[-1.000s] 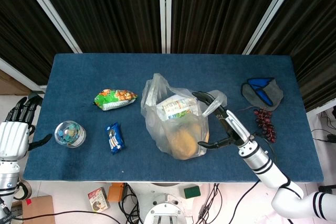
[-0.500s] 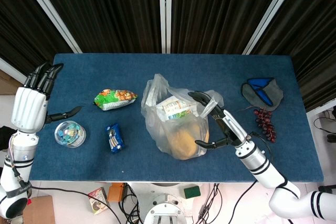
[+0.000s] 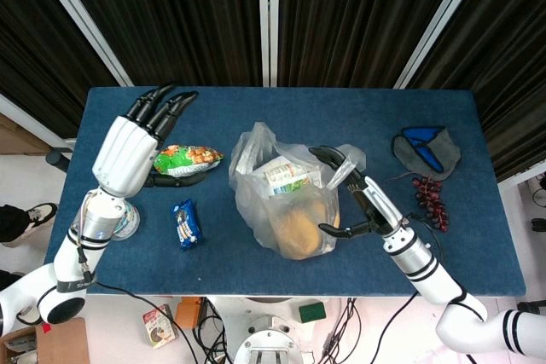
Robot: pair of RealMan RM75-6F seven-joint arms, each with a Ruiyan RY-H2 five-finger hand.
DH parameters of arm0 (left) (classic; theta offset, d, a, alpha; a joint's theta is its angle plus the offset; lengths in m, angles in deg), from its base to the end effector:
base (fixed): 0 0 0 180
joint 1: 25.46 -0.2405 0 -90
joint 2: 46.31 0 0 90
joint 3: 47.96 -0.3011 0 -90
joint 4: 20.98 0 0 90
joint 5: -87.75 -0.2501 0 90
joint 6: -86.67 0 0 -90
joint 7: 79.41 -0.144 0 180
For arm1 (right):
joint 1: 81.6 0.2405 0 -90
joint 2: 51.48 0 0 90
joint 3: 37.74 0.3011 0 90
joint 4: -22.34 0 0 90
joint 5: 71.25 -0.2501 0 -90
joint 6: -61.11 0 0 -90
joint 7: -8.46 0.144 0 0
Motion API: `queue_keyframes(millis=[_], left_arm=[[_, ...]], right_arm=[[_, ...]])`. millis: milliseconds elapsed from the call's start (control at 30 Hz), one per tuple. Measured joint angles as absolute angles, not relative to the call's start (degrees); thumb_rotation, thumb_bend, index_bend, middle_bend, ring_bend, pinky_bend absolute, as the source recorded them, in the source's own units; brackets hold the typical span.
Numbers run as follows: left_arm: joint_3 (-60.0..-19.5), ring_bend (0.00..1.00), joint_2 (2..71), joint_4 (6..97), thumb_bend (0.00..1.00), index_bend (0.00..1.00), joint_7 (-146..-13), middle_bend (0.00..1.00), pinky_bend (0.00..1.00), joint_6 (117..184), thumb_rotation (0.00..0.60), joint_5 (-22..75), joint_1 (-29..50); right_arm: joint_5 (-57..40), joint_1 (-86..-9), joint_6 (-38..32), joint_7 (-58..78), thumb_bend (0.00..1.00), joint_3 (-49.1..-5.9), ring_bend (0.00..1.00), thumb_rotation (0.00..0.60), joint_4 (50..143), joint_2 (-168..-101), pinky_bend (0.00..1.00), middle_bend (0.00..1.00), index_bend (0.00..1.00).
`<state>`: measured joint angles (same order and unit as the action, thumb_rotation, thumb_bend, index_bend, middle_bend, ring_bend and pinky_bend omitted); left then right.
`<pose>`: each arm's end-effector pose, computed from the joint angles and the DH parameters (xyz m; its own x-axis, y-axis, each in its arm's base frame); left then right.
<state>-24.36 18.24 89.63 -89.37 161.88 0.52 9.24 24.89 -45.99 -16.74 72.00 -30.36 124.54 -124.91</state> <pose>-0.0870 0.3471 0.1553 0.1257 -0.2594 0.9576 0.7493 -0.6077 -0.2629 -0.1340 -0.3095 0.0650 -0.5901 -0.6153 0.5227 -0.4414 -0.2963 -0.8470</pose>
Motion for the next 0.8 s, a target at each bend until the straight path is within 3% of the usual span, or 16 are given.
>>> queue_keyframes(millis=[333,800], left_arm=[[-21.63,0.1,22.04,90.1,0.0,0.07,-94.78,0.19,0.2,156.94,0.366,6.44,17.15],[-20.17,0.1,27.39,89.71,0.0,0.07,-101.34,0.2,0.19,157.51,0.374,10.83,23.01]], right_arm=[[24.25,-45.55,-16.2,72.42,0.21,-29.91,0.0,0.6,123.95,-125.24,0.0,0.05,0.0],[23.83,-44.84,-14.8,73.25,0.21,-29.94,0.0,0.6,123.06,-125.85,0.0,0.05,0.0]])
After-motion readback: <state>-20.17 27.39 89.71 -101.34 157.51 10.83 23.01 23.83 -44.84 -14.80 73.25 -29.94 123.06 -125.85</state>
